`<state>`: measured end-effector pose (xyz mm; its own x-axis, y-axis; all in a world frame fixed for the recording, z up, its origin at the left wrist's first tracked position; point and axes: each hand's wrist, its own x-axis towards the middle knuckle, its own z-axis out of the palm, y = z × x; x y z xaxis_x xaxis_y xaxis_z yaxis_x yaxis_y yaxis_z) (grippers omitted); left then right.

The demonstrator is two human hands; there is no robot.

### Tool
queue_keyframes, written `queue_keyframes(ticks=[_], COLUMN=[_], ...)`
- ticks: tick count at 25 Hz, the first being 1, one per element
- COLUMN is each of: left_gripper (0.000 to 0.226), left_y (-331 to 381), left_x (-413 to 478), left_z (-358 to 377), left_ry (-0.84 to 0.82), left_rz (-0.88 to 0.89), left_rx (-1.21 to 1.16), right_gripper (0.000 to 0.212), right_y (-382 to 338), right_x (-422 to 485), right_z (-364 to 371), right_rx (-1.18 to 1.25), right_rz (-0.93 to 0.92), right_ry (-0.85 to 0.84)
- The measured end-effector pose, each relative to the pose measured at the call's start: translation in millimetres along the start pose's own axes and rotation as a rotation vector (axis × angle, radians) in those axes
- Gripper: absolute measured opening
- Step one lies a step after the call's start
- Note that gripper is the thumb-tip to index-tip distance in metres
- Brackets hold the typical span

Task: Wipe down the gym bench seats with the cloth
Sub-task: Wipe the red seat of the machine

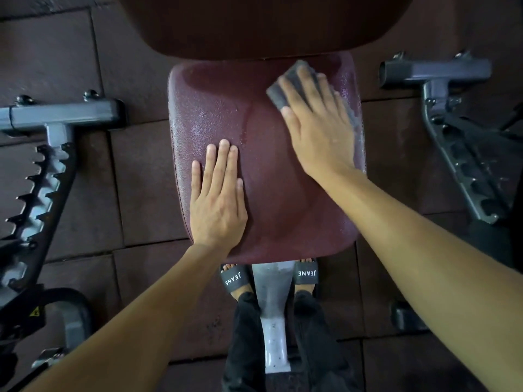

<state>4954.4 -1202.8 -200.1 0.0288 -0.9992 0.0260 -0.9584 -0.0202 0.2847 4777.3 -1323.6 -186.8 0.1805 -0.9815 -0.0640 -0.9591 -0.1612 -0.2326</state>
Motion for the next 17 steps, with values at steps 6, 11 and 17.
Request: queue_keyframes(ticks=[6,11,17], left_gripper=[0.052,0.053,0.053], left_y=[-0.9,0.0,-0.5], left_x=[0.4,0.9,0.6], left_z=[0.0,0.7,-0.3], left_ry=[-0.006,-0.005,-0.018], left_rz=[0.004,0.005,0.012], left_rx=[0.024,0.029,0.030], right_gripper=[0.051,0.047,0.051], right_y=[-11.0,-39.6,3.0], right_x=[-94.4,-30.3,11.5], right_z=[0.7,14.7,3.8], right_rx=[0.004,-0.024,0.001], right_rz=[0.265,-0.185,0.142], right_ry=[0.024,0.037,0.090])
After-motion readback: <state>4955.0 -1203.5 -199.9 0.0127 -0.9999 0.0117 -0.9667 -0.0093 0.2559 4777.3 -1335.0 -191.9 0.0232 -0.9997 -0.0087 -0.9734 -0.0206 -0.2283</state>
